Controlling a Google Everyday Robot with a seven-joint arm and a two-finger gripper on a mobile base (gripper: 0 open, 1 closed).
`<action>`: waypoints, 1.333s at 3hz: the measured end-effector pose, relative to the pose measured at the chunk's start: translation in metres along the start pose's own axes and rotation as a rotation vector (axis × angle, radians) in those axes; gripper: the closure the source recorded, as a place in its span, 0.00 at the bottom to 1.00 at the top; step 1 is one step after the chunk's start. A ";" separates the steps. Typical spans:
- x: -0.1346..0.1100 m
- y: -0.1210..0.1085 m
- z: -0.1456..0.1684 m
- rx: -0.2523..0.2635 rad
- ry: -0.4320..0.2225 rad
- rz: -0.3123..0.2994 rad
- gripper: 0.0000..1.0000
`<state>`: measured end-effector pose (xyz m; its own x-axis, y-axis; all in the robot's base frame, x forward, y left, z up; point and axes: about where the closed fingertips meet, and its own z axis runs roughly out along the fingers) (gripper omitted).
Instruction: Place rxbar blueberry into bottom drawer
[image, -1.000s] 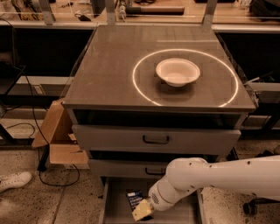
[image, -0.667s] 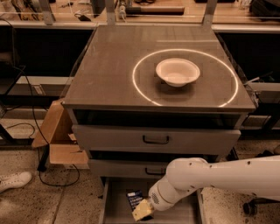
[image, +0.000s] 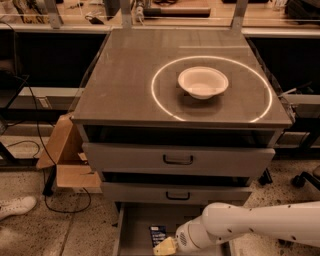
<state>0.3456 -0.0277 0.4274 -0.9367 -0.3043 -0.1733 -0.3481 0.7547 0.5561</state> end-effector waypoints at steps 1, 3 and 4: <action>0.002 -0.013 0.015 -0.032 -0.039 0.027 1.00; -0.006 -0.021 0.028 -0.045 -0.043 0.046 1.00; -0.015 -0.041 0.078 -0.080 -0.023 0.074 1.00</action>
Offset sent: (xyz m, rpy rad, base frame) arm 0.0028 -0.0019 -0.0163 0.0377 -0.0076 -0.0345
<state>0.3710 -0.0087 0.3442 -0.9605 -0.2355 -0.1480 -0.2751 0.7252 0.6313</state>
